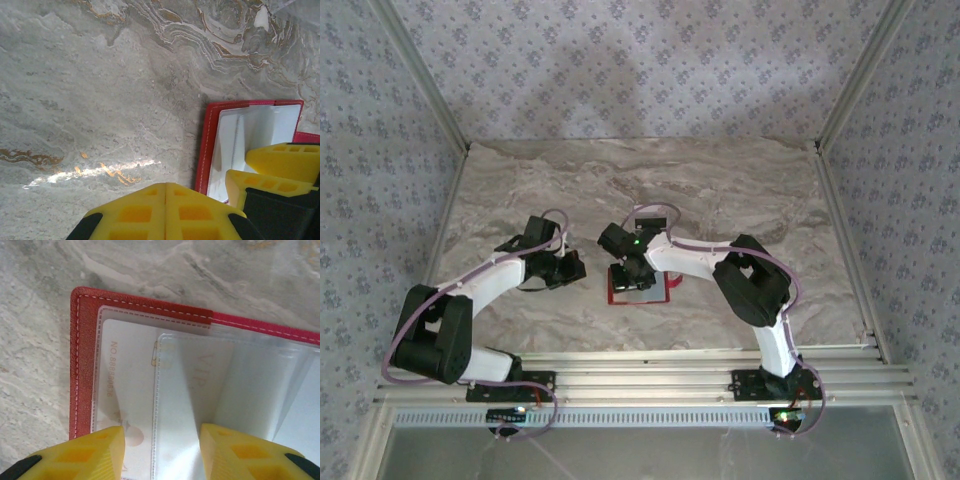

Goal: Take the credit cards out of the card holder

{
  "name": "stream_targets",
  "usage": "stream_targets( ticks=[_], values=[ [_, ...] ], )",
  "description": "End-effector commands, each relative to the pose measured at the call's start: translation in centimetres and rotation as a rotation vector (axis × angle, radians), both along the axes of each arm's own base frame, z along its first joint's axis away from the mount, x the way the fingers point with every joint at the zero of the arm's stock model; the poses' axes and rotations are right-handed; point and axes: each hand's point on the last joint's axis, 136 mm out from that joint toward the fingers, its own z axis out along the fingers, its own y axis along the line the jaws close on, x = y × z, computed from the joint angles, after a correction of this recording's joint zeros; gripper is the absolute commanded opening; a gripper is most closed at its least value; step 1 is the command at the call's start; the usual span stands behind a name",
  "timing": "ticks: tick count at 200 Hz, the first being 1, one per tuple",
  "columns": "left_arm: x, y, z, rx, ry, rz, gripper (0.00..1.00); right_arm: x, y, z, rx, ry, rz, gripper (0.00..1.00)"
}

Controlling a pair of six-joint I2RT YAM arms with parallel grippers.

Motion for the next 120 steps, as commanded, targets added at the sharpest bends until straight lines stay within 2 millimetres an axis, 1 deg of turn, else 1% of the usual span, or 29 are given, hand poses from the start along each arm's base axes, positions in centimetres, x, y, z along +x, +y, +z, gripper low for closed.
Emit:
stream_targets(
  ticks=[1,19,52,82,94,106,120],
  values=[
    [-0.2,-0.1,0.5,-0.016,0.006,-0.011,0.07,-0.1,-1.2,0.8,-0.094,-0.032,0.012,0.49],
    [-0.2,-0.1,0.6,-0.016,0.004,-0.013,0.07,-0.1,-1.1,1.1,-0.105,-0.037,0.016,0.51],
    [-0.1,-0.1,0.6,-0.014,0.005,-0.014,0.07,0.1,-1.7,1.8,-0.146,-0.061,0.011,0.54],
    [-0.1,-0.2,0.6,-0.016,0.010,-0.017,0.07,0.0,-2.0,1.7,-0.166,-0.057,0.011,0.55],
    [-0.1,-0.2,0.7,-0.017,0.007,-0.017,0.07,0.1,-1.6,2.1,-0.150,-0.071,0.016,0.54],
    [-0.1,-0.3,0.7,-0.019,0.009,-0.017,0.07,0.0,-0.5,2.4,-0.095,-0.067,0.030,0.52],
    [-0.1,-0.9,1.0,-0.034,0.003,-0.031,0.07,-0.4,0.8,2.5,-0.028,-0.047,0.048,0.49]
  ],
)
